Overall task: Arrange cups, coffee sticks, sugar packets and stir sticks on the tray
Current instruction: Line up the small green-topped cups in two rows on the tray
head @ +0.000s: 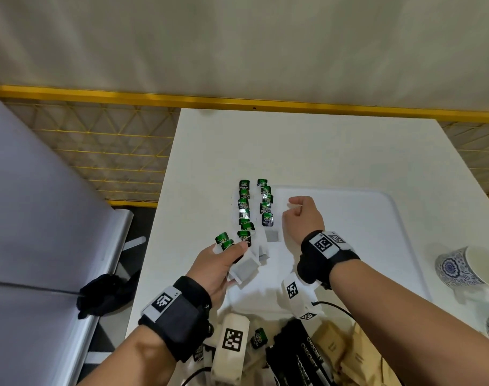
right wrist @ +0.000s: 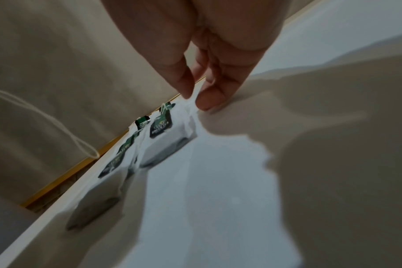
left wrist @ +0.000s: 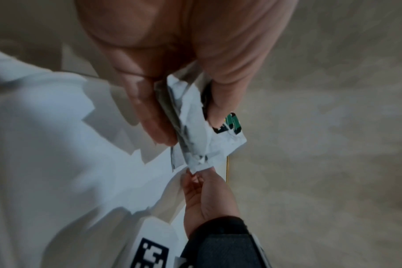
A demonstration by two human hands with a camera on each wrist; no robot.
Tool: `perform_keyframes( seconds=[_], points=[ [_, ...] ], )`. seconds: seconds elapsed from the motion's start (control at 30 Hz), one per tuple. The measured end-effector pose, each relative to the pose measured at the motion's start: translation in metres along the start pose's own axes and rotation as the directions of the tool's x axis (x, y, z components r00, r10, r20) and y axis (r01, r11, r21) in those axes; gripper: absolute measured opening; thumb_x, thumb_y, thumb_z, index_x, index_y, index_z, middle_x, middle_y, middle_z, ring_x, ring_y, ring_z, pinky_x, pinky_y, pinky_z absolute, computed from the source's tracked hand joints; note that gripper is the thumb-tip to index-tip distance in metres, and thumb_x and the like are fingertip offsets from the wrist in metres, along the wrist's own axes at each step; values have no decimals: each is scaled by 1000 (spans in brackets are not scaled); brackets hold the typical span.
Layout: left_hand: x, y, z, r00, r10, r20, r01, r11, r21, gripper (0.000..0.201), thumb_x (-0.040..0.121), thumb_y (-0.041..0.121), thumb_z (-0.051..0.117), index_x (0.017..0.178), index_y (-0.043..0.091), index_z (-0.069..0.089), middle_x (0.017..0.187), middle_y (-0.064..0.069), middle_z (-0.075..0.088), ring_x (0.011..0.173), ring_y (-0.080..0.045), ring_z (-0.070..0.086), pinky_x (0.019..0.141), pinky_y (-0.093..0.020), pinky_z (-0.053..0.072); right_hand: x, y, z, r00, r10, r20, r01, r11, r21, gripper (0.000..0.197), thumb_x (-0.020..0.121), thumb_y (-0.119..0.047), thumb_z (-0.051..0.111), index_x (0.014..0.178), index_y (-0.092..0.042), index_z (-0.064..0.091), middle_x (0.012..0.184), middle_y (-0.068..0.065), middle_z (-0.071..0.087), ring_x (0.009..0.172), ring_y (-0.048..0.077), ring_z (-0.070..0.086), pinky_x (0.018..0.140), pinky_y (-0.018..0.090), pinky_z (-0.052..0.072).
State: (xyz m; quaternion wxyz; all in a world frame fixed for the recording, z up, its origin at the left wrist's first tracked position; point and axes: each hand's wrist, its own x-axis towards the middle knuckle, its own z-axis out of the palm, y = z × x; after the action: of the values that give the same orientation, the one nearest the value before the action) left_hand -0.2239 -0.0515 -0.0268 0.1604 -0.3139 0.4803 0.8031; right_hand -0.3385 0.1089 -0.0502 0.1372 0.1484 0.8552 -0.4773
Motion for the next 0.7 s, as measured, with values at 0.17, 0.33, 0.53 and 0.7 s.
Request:
perform_keyframes(
  seconds=[0.17, 0.33, 0.53, 0.7],
  points=[
    [0, 3, 0, 1000, 5, 21, -4, 999, -46, 17, 90, 9, 60, 103, 0, 62, 71, -10, 68, 52, -15, 63, 40, -17, 45, 9, -11, 5, 998, -23, 59, 20, 999, 49, 47, 89, 4, 42, 132, -17, 42, 114, 2, 59, 94, 17, 58, 71, 19, 44],
    [-1, 5, 1, 1000, 12, -4, -12, 999, -51, 8, 90, 7, 60, 96, 3, 63, 67, -8, 67, 46, -12, 62, 36, -14, 40, 13, -23, 5, 995, -59, 84, 56, 997, 46, 52, 91, 6, 36, 137, -18, 37, 130, 3, 54, 96, 12, 50, 73, 15, 38],
    [0, 6, 2, 999, 13, -31, -14, 1000, -25, 4, 89, 8, 61, 91, 7, 64, 61, -3, 69, 45, -12, 62, 36, -14, 39, 11, -27, 2, 991, -90, 102, 87, 996, 35, 52, 93, 3, 37, 140, -19, 36, 138, 2, 49, 105, 13, 50, 83, 18, 35],
    [4, 2, 4, 999, 9, -53, -9, 1000, 8, 7, 88, 11, 63, 95, 12, 65, 73, -2, 71, 61, -15, 65, 41, -15, 44, -21, -11, -8, 971, -173, 164, 161, 983, 88, 27, 96, -19, 51, 122, -24, 58, 112, -6, 63, 89, 4, 59, 74, 12, 42]
  ],
)
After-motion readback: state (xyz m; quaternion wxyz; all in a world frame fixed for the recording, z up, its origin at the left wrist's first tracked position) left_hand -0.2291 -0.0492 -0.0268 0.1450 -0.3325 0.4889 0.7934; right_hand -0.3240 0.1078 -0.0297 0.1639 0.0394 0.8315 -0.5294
